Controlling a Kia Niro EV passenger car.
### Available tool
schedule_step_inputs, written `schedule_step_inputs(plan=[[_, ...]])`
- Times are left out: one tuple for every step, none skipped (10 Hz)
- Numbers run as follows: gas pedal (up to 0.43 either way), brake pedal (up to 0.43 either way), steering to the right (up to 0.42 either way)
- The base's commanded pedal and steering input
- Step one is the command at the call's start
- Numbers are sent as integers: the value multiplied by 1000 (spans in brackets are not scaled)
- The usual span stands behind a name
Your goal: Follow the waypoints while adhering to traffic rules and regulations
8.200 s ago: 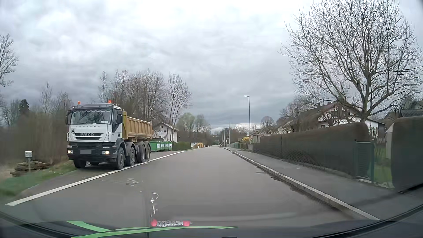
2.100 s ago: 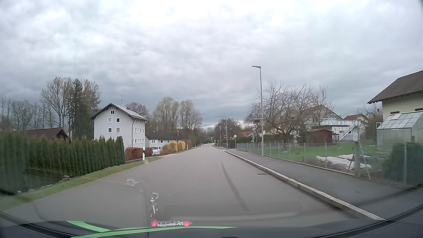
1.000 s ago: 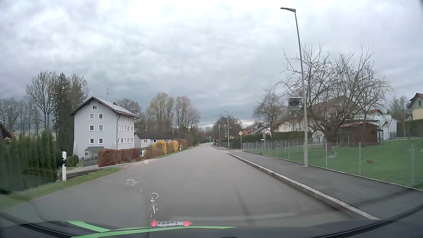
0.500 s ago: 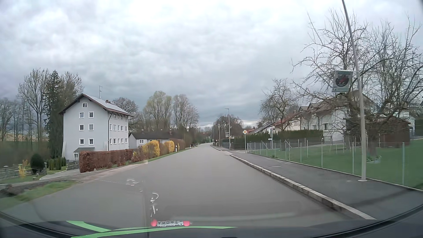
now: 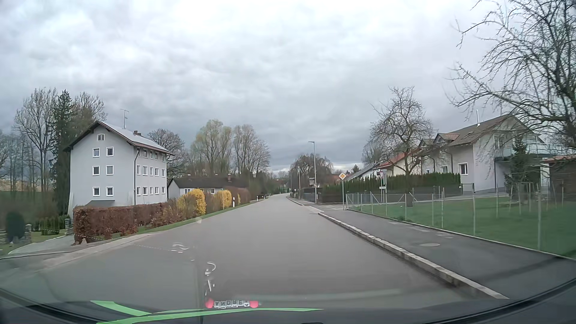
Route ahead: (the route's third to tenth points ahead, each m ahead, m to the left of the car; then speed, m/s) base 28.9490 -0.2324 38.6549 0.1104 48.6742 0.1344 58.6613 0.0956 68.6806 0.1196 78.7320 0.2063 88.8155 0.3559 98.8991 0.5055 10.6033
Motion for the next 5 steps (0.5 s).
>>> schedule_step_inputs(plan=[[98, 0, 0], [98, 0, -1], [98, 0, -1], [98, 0, -2], [98, 0, -3]])
